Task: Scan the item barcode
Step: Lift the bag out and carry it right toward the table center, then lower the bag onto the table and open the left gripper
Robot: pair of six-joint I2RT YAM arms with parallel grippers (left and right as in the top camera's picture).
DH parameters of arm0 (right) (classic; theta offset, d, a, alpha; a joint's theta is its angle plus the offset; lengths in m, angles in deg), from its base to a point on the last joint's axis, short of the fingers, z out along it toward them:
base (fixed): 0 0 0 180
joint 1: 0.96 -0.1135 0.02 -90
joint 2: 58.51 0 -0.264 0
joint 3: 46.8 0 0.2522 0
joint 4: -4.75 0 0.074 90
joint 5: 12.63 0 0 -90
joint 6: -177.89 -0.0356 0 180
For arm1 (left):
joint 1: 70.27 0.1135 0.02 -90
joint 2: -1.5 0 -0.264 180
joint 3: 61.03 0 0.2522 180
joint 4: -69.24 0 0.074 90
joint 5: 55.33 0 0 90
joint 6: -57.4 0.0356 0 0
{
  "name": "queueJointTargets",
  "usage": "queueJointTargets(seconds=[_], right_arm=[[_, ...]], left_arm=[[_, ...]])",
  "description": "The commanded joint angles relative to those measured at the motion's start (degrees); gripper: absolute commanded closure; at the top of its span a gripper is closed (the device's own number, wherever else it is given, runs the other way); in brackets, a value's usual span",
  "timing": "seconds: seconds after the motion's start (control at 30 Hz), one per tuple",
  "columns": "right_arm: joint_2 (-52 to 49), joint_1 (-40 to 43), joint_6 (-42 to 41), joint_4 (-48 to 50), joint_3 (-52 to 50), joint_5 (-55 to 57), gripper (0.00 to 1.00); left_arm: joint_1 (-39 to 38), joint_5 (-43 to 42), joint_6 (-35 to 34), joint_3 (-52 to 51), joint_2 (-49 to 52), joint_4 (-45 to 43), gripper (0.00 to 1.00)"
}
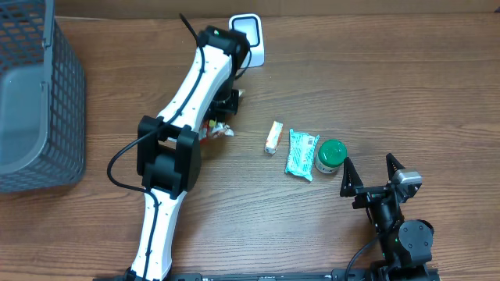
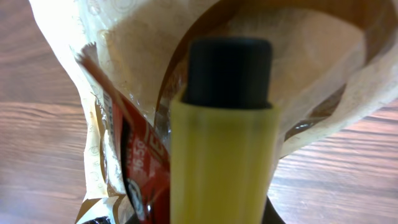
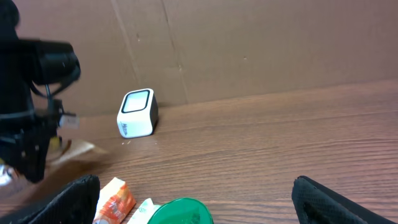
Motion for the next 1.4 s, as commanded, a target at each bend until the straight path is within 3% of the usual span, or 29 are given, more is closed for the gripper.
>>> queueJointTargets(seconds=[0.0, 0.1, 0.17, 0.27, 0.37, 0.7, 1.0, 1.2, 1.23, 1.27, 1.3, 1.37], right_arm=[[0.5, 0.28, -0.02, 0.37, -0.59, 0.04, 0.0], [0.5, 0.28, -0.02, 0.37, -0.59, 0.04, 0.0], [0.5, 0.28, -0.02, 0.37, -0.59, 0.04, 0.0], [0.5, 0.28, -0.02, 0.37, -0.59, 0.07, 0.0], [0.5, 0.28, -0.02, 0.37, -0.59, 0.04, 0.0], [0.5, 0.28, -0.02, 0.37, -0.59, 0.04, 0.0], [0.5, 0.28, -0.02, 0.37, -0.59, 0.04, 0.0], [0.5, 0.28, -0.02, 0.37, -0.59, 0.04, 0.0], [0.48, 0.28, -0.02, 0.37, -0.59, 0.04, 0.0], [0.5, 0.28, -0.02, 0.37, -0.59, 0.04, 0.0], [0.5, 0.28, -0.02, 0.37, -0.59, 0.04, 0.0], [0.5, 0.28, -0.02, 0.37, -0.59, 0.04, 0.0]], left_arm=[[-0.94, 0.22, -2.95, -4.09, 0.02, -1.88, 0.96], [-1.42, -0.33, -2.95, -7.72, 0.02, -4.81, 0.96], [-1.62, -0.5, -2.93, -9.31, 0.02, -6.14, 0.88], [-1.68, -1.66, -2.91, -9.92, 0.02, -6.62, 0.61], [-1.68, -1.9, -2.86, -9.9, 0.02, -6.88, 0.48], [-0.98, -5.31, 0.9, -7.19, 0.0, -7.32, 0.4], [2.38, -9.27, 4.22, 5.16, -2.82, -4.26, 0.36], [6.71, -8.72, 4.2, 12.07, -6.56, 1.36, 0.4], [7.69, -8.72, 4.22, 12.35, -7.48, 1.99, 0.51], [8.74, -8.76, 4.48, 12.39, -8.5, 2.45, 0.86], [9.86, -8.76, 4.48, 12.39, -9.49, 2.95, 0.96], [11.85, -9.73, 4.74, 12.39, -11.06, 3.63, 0.96]])
